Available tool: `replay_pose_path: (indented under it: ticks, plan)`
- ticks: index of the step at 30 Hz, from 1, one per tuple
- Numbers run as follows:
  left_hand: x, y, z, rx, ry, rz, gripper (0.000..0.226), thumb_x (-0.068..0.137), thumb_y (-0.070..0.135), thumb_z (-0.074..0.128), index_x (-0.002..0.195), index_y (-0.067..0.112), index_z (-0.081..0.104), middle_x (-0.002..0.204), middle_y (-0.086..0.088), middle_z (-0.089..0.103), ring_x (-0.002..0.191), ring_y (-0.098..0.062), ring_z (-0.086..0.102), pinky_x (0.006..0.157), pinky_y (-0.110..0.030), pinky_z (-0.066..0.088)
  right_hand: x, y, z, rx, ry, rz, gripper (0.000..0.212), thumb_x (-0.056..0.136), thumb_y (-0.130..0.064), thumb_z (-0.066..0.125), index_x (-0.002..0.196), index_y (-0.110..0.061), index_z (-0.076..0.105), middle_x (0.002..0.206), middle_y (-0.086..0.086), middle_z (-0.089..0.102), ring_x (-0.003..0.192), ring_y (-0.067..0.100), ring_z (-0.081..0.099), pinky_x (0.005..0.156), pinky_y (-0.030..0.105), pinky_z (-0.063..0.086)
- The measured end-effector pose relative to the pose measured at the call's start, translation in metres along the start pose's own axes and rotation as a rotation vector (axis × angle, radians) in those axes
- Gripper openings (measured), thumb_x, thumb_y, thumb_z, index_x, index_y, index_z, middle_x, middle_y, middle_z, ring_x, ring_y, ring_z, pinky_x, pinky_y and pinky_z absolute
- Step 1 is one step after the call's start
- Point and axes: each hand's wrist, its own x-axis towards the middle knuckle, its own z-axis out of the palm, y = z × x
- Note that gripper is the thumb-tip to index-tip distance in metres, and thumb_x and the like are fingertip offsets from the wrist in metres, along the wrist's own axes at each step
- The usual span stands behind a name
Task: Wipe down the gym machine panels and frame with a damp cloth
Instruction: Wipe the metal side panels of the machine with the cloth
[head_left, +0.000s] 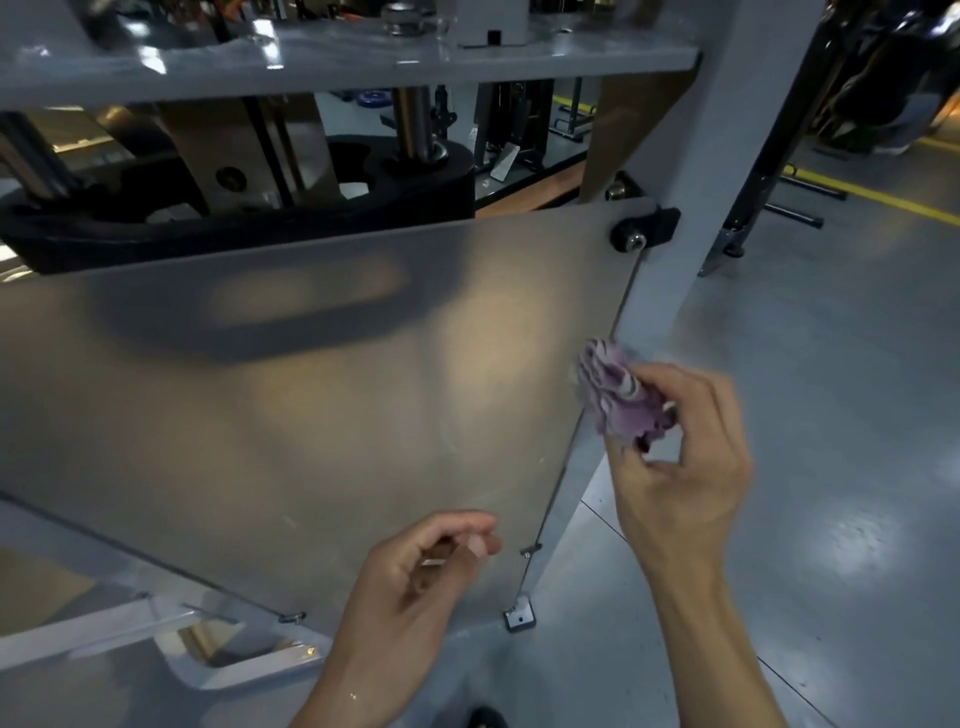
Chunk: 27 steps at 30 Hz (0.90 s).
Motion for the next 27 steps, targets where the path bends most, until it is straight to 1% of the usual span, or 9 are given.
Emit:
replay_pose_path:
  ticks: [2,4,8,10,12,16,22,24,27]
  plan:
    - [-0.002,-0.004,-0.002,-0.013,0.023,-0.013,0.021,0.082,0.040,0.065,0.098,0.049,0.076,0.097,0.006,0.080,0.096,-0.014,0.073,0.087,-0.028,0.054,0.010,0.000,0.009,-0.037,0.021,-0.085,0.032,0.075,0.007,0.078,0.105,-0.004,0.075,0.103,0.010,0.064,0.091,0.025,0.059,0.075,0.033,0.051]
    - [-0.003,-0.007,-0.005,-0.025,0.043,-0.019,0.020,0.083,0.038,0.064,0.096,0.047,0.077,0.096,0.004,0.080,0.094,-0.014,0.073,0.084,-0.025,0.054,0.006,0.006,0.022,-0.058,0.001,-0.134,0.029,0.075,0.007,0.078,0.101,-0.004,0.076,0.103,0.011,0.065,0.090,0.031,0.058,0.074,0.037,0.050]
    - [-0.006,-0.010,-0.012,-0.062,0.081,-0.017,0.018,0.080,0.040,0.069,0.096,0.042,0.078,0.094,0.001,0.080,0.089,-0.011,0.073,0.080,-0.020,0.053,-0.032,0.029,0.044,-0.056,-0.097,-0.066,0.031,0.072,0.008,0.081,0.099,-0.006,0.075,0.105,0.008,0.067,0.093,0.031,0.059,0.075,0.046,0.052]
    - [-0.007,-0.013,-0.015,-0.059,0.089,-0.021,0.019,0.081,0.036,0.067,0.095,0.042,0.078,0.094,0.000,0.080,0.089,-0.013,0.074,0.081,-0.021,0.053,-0.042,0.035,0.045,-0.053,-0.124,-0.059,0.025,0.078,0.000,0.075,0.101,-0.008,0.074,0.107,0.006,0.068,0.096,0.030,0.059,0.077,0.050,0.051]
    - [-0.007,-0.014,-0.017,-0.055,0.091,-0.017,0.019,0.082,0.035,0.066,0.094,0.042,0.078,0.094,0.000,0.080,0.089,-0.014,0.074,0.081,-0.022,0.053,-0.038,0.031,0.039,-0.072,-0.105,-0.081,0.024,0.080,-0.007,0.068,0.103,-0.009,0.074,0.106,0.004,0.069,0.097,0.030,0.061,0.082,0.047,0.049]
    - [-0.009,-0.015,-0.016,-0.048,0.082,-0.020,0.020,0.081,0.033,0.065,0.094,0.041,0.078,0.093,0.000,0.080,0.087,-0.013,0.073,0.081,-0.020,0.054,-0.019,0.013,0.034,-0.102,-0.011,-0.110,0.037,0.070,0.001,0.068,0.105,-0.009,0.074,0.104,0.004,0.070,0.097,0.030,0.060,0.085,0.044,0.045]
    - [-0.012,-0.016,-0.018,-0.057,0.076,-0.022,0.018,0.080,0.035,0.065,0.092,0.041,0.078,0.092,0.000,0.080,0.086,-0.014,0.073,0.085,-0.025,0.054,-0.056,0.027,0.045,-0.049,-0.178,0.013,0.040,0.070,-0.006,0.054,0.106,-0.010,0.071,0.105,0.000,0.066,0.093,0.030,0.063,0.081,0.040,0.049]
    - [-0.013,-0.017,-0.019,-0.056,0.077,-0.018,0.018,0.081,0.034,0.065,0.091,0.042,0.078,0.092,-0.001,0.080,0.085,-0.015,0.073,0.083,-0.025,0.055,-0.049,0.023,0.039,-0.018,-0.154,0.029,0.040,0.072,-0.009,0.052,0.107,-0.011,0.071,0.105,-0.002,0.065,0.093,0.025,0.063,0.081,0.039,0.051]
    - [-0.015,-0.018,-0.020,-0.041,0.073,-0.010,0.018,0.082,0.033,0.065,0.091,0.041,0.078,0.093,-0.001,0.080,0.084,-0.016,0.073,0.081,-0.022,0.055,-0.030,0.010,0.034,0.071,-0.071,0.071,0.040,0.071,0.002,0.059,0.108,-0.006,0.071,0.104,0.001,0.064,0.093,0.016,0.062,0.083,0.024,0.050]
